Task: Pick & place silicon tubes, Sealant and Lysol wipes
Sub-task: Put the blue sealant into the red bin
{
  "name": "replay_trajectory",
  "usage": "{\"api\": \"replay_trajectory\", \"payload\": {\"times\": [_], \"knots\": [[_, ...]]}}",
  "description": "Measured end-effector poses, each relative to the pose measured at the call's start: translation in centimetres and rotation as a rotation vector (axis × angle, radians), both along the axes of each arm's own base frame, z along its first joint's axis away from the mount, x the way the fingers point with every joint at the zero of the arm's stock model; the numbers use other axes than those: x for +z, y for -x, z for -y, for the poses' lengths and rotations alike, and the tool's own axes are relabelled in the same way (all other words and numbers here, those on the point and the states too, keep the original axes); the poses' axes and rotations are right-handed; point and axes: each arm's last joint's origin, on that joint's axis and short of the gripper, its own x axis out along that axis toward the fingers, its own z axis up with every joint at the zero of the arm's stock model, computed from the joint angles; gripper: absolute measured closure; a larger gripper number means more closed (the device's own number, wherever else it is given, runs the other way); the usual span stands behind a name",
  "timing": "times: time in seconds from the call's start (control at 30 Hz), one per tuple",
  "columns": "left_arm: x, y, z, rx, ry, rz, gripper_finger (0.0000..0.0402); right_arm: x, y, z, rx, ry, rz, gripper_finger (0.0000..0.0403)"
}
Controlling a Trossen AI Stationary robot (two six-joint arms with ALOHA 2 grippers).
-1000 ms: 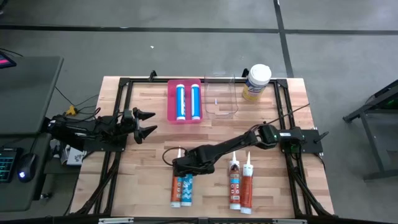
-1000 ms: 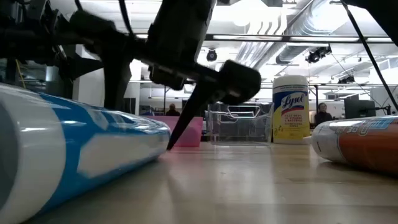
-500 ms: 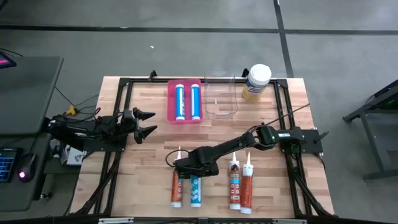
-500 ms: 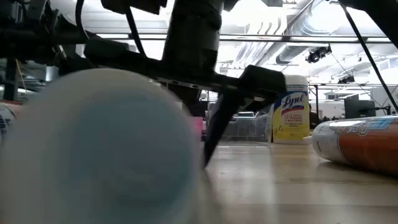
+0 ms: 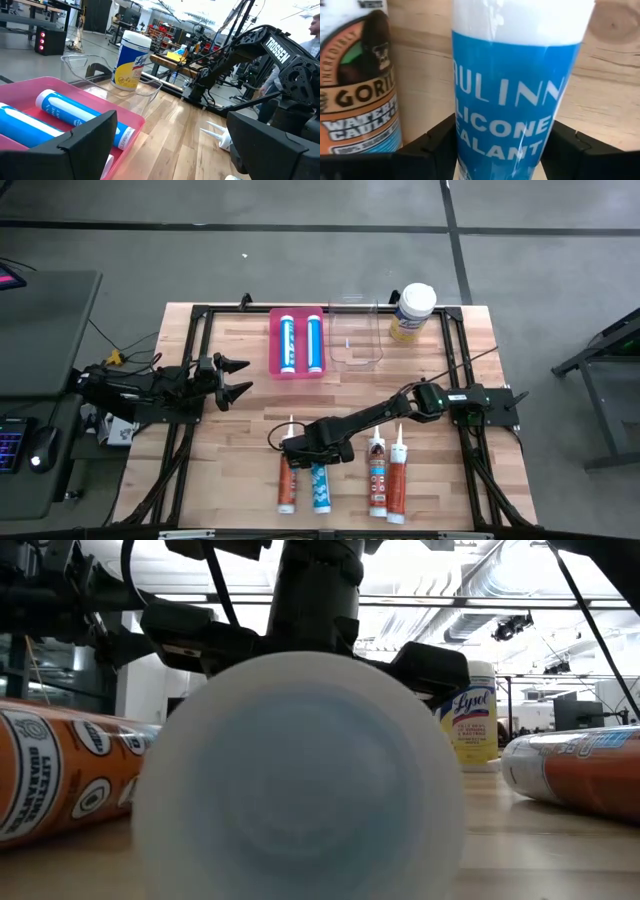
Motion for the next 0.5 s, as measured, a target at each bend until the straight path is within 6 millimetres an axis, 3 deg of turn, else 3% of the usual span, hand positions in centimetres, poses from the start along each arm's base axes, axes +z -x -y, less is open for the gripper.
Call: {"api": "replay_trajectory", "payload": {"times": [0.5], "knots": [[0.01,0.00,0.00,0.000,0.000,0.001,0.0032,0.20,0.03,0.08,0.092,0.025,0.028,0.0191]]}}
